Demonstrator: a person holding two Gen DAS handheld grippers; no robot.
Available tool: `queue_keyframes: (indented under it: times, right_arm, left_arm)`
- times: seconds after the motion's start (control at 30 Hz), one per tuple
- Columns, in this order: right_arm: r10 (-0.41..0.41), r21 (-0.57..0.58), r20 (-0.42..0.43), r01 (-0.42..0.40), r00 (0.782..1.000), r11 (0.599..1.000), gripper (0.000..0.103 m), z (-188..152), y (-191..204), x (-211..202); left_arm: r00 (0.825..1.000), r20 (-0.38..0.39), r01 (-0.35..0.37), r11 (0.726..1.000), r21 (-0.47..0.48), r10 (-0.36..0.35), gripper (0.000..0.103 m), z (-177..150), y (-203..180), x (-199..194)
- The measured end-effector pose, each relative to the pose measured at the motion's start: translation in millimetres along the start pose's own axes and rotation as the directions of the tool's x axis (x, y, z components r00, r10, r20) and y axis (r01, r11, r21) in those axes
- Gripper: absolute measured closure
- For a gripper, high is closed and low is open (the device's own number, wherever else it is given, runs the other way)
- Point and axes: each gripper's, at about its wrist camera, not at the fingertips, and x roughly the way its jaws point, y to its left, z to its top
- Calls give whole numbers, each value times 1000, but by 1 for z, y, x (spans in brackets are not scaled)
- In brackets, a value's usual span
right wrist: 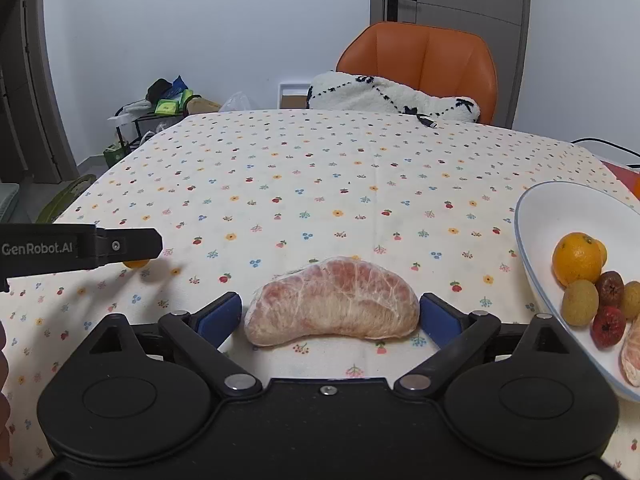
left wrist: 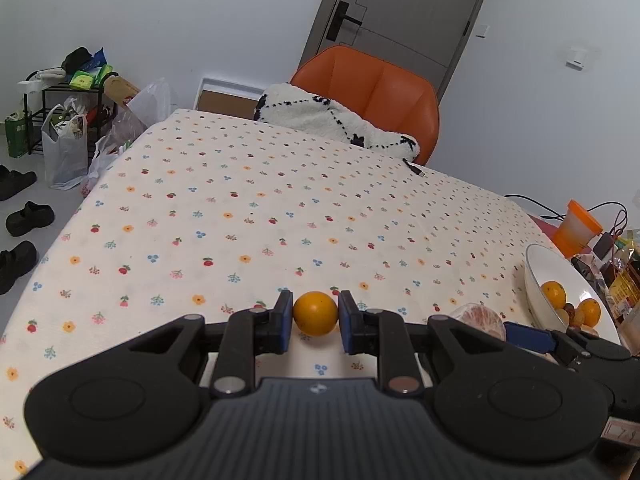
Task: Organize fruits
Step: 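Carry the tangerine and pomelo segment onto the white plate and open both grippers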
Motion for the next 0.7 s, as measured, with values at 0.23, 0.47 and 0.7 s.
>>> queue_keyframes:
  times: [0.23, 0.47, 0.7]
  right_arm:
    - [-9, -5, 11, 9, 1000, 1000, 16, 0, 0, -1]
    - [18, 39, 37, -19, 999, 999, 17, 0, -7, -17]
    - [19, 61, 102, -25, 995, 998, 18, 8, -15, -42]
  left_arm:
    - [1000, 5, -1, 1000, 5, 1, 81, 0, -1, -3]
    - [1000, 13, 1, 1000, 17, -1, 81, 0, -7, -11]
    - [999, 32, 21, 999, 46, -22, 81, 2, -24, -20]
